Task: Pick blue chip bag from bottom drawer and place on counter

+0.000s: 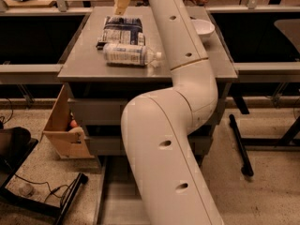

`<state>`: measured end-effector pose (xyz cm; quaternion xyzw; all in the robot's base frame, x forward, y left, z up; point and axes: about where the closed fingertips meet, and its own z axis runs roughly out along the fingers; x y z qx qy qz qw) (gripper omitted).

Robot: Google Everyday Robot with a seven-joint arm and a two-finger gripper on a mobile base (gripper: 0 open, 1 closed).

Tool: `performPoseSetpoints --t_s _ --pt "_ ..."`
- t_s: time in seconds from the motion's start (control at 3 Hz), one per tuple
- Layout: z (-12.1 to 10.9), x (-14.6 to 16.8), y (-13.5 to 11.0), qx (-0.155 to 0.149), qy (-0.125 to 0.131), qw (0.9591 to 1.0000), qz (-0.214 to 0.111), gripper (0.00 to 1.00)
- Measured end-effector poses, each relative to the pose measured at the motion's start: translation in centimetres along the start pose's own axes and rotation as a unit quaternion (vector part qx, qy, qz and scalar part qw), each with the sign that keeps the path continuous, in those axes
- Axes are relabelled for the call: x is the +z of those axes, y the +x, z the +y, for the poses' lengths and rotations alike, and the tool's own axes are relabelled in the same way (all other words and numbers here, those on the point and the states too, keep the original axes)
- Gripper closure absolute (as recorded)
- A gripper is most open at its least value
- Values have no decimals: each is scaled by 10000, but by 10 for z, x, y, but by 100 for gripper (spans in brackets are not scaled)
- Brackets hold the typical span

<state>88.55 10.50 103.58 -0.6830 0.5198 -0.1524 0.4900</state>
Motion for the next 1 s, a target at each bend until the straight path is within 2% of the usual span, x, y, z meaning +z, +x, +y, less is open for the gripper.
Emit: performPoseSetpoints --t_s 0.33,0.67,1.0 --pt "-3 -27 9 -23 -167 9989 436 0" --pt "-6 -95 40 160 -479 9895 1352 0" --pt "-5 -174 78 699 -612 9744 2047 0"
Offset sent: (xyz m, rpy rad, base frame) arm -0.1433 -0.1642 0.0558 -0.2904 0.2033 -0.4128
